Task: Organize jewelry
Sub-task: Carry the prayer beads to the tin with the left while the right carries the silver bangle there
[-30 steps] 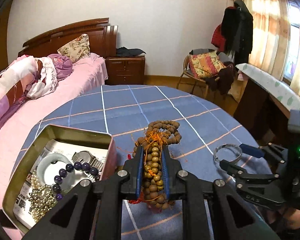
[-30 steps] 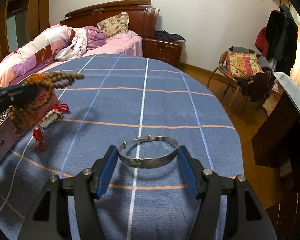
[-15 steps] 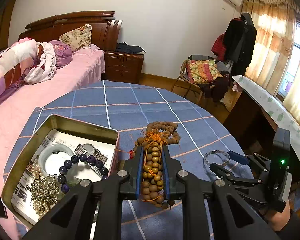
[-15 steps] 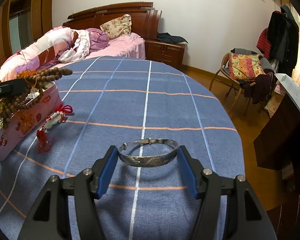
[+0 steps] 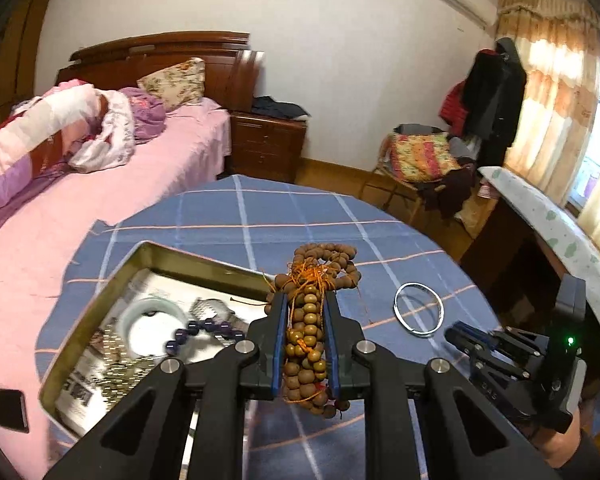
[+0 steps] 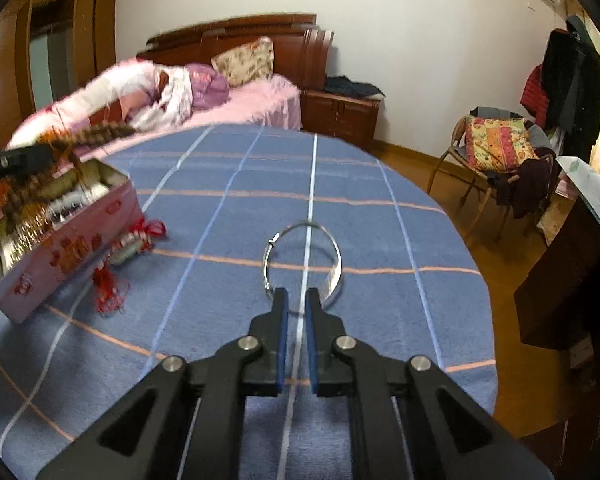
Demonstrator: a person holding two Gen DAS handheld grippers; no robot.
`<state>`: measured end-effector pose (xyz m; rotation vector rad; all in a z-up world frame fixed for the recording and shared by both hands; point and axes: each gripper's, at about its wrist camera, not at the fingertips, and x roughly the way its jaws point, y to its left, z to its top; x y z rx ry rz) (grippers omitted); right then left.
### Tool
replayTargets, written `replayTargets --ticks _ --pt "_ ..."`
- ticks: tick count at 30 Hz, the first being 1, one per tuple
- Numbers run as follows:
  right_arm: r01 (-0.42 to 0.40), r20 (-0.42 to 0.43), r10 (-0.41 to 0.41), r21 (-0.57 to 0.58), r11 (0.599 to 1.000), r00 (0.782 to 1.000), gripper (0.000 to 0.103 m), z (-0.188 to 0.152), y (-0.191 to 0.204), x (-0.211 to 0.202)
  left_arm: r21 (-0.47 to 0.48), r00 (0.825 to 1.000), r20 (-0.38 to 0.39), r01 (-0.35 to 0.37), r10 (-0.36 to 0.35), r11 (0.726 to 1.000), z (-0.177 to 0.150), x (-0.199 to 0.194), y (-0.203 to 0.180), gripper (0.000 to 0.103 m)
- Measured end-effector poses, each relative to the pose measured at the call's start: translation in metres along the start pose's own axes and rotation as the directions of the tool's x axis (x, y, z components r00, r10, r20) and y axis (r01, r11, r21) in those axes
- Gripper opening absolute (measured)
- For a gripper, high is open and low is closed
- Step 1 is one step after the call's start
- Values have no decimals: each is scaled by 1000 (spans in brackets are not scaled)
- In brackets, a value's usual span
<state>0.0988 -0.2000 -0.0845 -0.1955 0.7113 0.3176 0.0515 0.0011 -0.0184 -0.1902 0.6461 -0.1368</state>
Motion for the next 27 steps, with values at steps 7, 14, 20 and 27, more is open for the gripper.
replayTargets --ticks 7,14,20,27 --pt "-7 -22 8 48 999 1000 96 3 -16 3 35 997 25 -70 69 997 0 -2 0 16" --pt "-18 -120 19 7 1000 993 95 31 -7 33 65 996 25 -91 89 994 7 6 -2 16" --pt "17 -204 -15 9 1000 979 90 41 -4 70 58 988 56 -145 141 988 14 -1 13 16" --pt "-11 -199 20 47 999 980 63 33 -11 55 24 984 48 -171 170 985 13 -6 32 16"
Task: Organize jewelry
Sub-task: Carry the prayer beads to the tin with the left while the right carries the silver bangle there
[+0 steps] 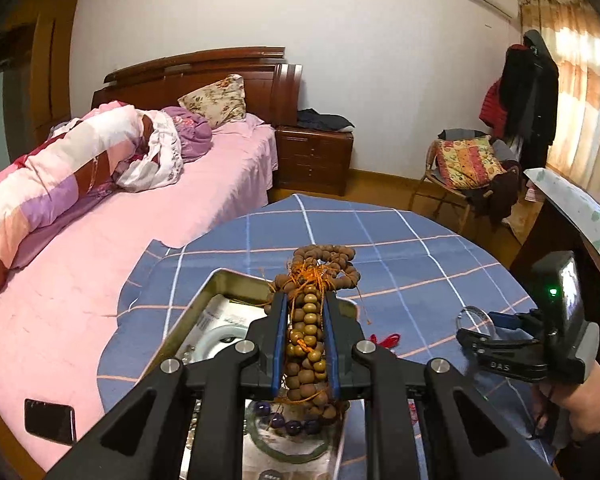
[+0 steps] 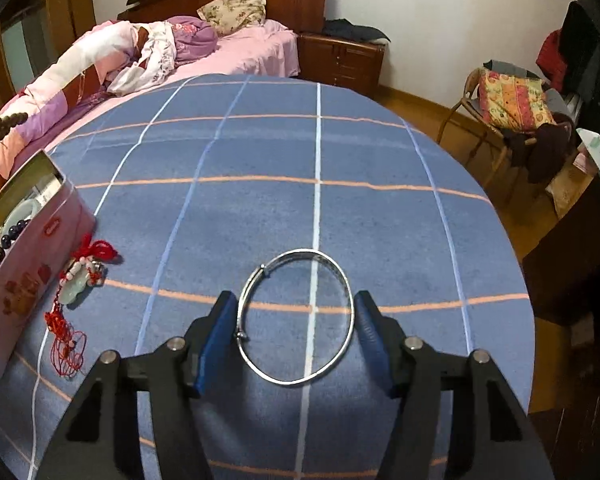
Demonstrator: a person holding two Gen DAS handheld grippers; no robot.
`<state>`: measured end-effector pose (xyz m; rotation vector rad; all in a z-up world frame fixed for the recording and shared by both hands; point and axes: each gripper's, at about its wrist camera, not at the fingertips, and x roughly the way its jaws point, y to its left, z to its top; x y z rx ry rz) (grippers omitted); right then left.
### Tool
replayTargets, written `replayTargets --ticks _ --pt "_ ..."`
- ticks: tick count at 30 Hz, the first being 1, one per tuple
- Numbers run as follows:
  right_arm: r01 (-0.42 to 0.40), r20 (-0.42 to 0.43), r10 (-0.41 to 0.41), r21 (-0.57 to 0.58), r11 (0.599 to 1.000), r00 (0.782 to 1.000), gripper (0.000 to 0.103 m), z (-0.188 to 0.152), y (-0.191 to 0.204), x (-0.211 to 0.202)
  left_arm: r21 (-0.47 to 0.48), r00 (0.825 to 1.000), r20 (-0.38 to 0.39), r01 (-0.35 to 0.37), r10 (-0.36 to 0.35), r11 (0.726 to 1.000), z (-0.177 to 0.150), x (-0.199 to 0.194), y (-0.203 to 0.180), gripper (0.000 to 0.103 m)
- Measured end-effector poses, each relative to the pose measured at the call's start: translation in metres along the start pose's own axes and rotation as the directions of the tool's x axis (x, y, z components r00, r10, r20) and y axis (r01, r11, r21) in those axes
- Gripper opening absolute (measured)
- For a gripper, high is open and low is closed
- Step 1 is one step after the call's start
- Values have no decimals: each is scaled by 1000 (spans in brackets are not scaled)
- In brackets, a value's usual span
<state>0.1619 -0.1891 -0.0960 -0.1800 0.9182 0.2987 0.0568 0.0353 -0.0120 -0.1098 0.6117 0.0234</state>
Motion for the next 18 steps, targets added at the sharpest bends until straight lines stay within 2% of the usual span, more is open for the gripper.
replayTargets --ticks 8,18 --pt "-17 85 19 -24 1000 996 63 1 12 -37 -3 999 6 -42 42 999 0 -9 11 16" --pt "-67 160 80 -83 994 984 63 27 50 -52 -9 998 -15 -68 67 998 -8 -10 23 16"
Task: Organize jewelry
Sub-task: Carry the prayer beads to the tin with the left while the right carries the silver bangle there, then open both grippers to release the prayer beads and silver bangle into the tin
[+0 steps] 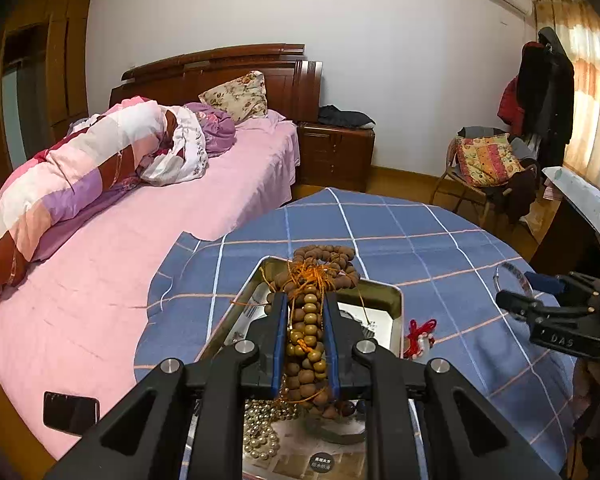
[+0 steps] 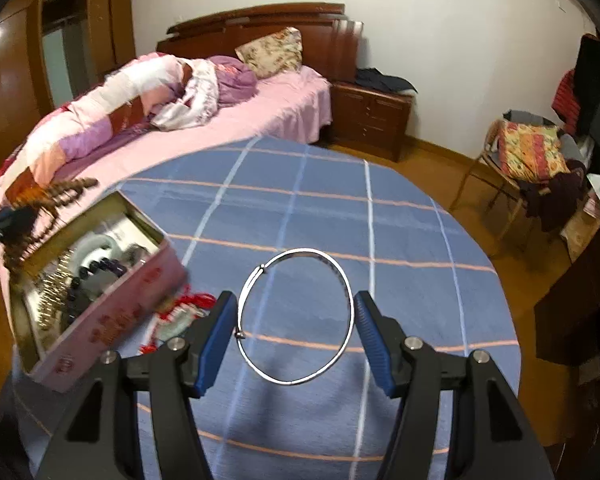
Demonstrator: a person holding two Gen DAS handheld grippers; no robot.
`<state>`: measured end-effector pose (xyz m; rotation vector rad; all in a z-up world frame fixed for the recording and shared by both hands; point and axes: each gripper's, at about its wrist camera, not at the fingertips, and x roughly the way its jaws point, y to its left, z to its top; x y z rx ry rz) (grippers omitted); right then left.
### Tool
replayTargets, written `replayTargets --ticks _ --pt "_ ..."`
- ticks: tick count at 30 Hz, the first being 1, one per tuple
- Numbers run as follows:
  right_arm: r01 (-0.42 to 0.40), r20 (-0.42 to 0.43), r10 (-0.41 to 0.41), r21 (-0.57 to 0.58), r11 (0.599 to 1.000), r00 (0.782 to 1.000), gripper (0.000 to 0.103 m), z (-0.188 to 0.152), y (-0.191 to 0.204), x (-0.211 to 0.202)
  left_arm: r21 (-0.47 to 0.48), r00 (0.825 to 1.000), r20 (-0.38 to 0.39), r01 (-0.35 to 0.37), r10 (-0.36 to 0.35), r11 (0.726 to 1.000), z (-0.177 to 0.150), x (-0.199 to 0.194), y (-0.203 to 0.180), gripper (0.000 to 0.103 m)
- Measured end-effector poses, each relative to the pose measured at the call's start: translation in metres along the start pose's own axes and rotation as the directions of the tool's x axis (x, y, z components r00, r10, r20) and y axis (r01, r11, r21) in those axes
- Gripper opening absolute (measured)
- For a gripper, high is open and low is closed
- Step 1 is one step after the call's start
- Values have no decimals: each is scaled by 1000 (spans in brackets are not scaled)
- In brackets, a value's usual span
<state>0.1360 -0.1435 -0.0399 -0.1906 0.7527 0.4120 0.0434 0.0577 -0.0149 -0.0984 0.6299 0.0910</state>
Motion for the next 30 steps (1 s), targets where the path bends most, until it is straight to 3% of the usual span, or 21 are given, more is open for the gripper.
replayTargets --ticks 16,30 --pt "-119 74 129 -124 985 989 63 32 79 0 -17 999 -52 -12 11 1000 -8 13 14 16" --pt "-172 35 182 -194 966 983 63 32 133 30 -32 996 -93 -14 11 999 -13 27 26 16"
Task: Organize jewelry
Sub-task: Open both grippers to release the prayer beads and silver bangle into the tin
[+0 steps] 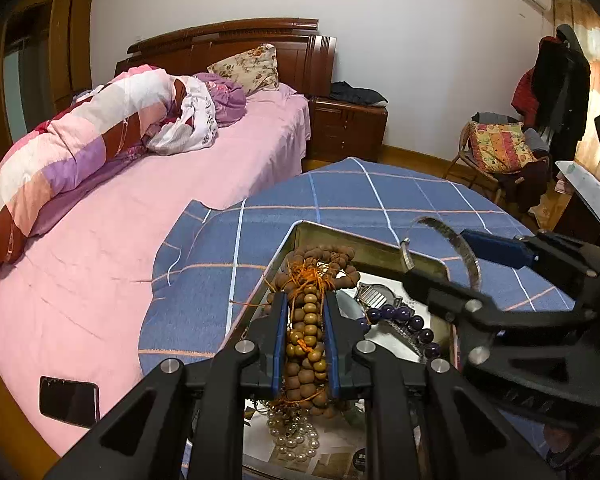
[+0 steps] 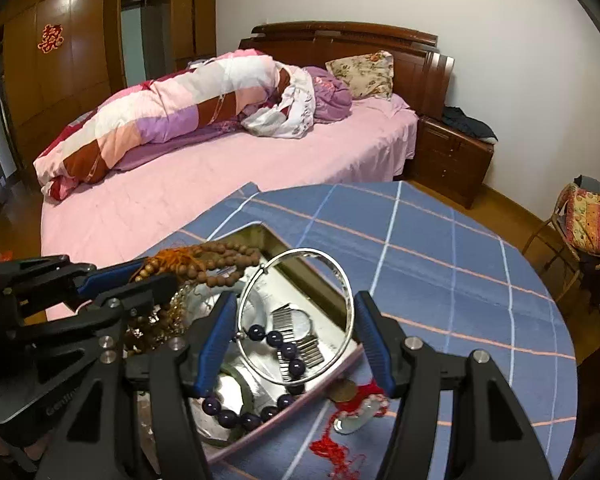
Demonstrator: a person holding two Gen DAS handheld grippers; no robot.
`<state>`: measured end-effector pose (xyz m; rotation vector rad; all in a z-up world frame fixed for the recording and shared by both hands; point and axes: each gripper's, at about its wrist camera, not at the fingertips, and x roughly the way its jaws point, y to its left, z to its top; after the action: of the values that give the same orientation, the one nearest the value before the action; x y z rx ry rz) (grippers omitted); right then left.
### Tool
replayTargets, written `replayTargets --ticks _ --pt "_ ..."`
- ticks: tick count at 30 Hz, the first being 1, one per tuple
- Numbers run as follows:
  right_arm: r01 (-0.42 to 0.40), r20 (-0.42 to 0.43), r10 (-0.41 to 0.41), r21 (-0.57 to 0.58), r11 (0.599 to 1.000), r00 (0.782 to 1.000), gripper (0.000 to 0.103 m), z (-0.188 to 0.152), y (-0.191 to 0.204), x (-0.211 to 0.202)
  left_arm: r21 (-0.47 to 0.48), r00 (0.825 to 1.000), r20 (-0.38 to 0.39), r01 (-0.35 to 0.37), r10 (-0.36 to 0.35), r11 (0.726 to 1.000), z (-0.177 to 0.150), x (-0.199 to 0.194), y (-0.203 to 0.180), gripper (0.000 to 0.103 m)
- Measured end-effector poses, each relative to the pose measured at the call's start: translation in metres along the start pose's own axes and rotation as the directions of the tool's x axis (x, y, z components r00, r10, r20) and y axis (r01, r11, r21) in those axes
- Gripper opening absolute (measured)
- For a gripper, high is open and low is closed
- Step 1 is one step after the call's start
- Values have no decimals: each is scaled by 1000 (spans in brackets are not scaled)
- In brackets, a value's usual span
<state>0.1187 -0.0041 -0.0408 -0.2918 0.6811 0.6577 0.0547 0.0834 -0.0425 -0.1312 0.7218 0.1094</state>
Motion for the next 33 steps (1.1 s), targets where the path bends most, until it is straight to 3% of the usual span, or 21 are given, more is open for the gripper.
replayTargets --ticks 11,17,19,22,23,24,29,33 --pt "-8 -41 8 5 1000 999 63 -11 -1 12 4 999 -40 -6 7 1000 -5 11 0 16" --pt "-60 -61 61 14 998 996 64 -17 -2 14 -10 998 -56 13 -14 1000 -7 13 1 18" --pt "-50 -49 50 17 999 998 67 -17 -5 10 -26 998 -58 21 -22 999 -6 12 2 25" --pt "-42 -24 43 38 998 999 74 -18 -15 -1 -44 1000 -25 8 -9 999 -4 5 4 53" --pt "-43 -17 44 43 998 999 77 -18 -18 -3 -53 1000 -13 -1 0 999 -4 1 6 68" --pt "-46 -6 46 55 997 999 79 -20 -24 -9 -56 1000 -2 4 -4 998 -3 -1 6 74" --pt "5 9 -7 142 990 1000 80 -35 -63 -31 -59 1000 3 -9 9 998 -5 0 3 74" --pt "51 -12 -50 214 975 999 80 -49 -90 -35 -60 996 12 -85 86 995 -7 1 3 74"
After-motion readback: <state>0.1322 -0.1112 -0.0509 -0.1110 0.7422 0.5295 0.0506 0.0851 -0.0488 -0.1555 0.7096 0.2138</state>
